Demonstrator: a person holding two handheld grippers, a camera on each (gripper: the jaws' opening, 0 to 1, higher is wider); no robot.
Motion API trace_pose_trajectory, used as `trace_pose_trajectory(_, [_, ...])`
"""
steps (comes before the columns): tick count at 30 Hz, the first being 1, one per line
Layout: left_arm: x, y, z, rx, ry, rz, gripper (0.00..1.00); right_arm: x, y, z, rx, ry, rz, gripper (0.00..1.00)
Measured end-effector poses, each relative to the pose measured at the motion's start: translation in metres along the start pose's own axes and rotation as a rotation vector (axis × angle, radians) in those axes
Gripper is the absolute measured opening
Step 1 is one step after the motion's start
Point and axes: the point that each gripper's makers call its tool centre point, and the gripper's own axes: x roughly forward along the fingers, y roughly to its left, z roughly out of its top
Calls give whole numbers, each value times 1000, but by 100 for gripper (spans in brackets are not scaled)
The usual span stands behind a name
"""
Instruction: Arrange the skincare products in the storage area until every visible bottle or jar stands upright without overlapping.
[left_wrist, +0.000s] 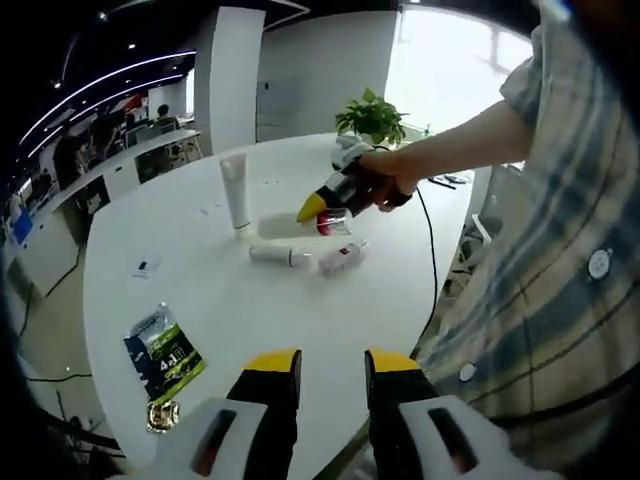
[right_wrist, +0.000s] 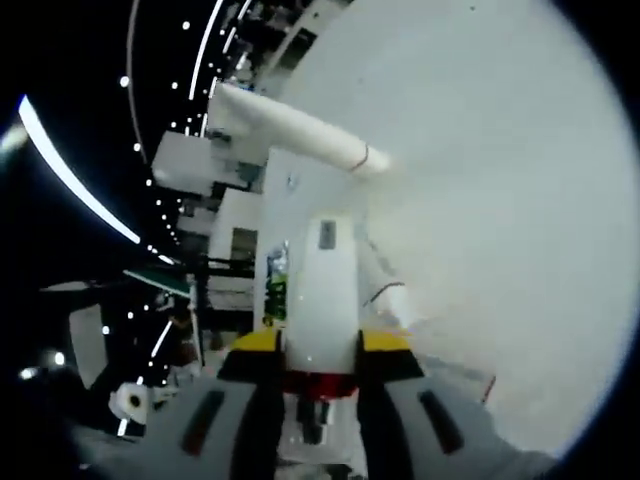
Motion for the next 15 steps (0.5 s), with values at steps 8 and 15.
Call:
trace_pose_trajectory(8, [20, 9, 11, 5, -45, 16, 35, 9, 34, -51, 20, 113, 111, 24])
trace_pose_trajectory(15, [43, 14, 12, 119, -71, 34, 49, 18, 46, -86, 8, 196, 134, 24])
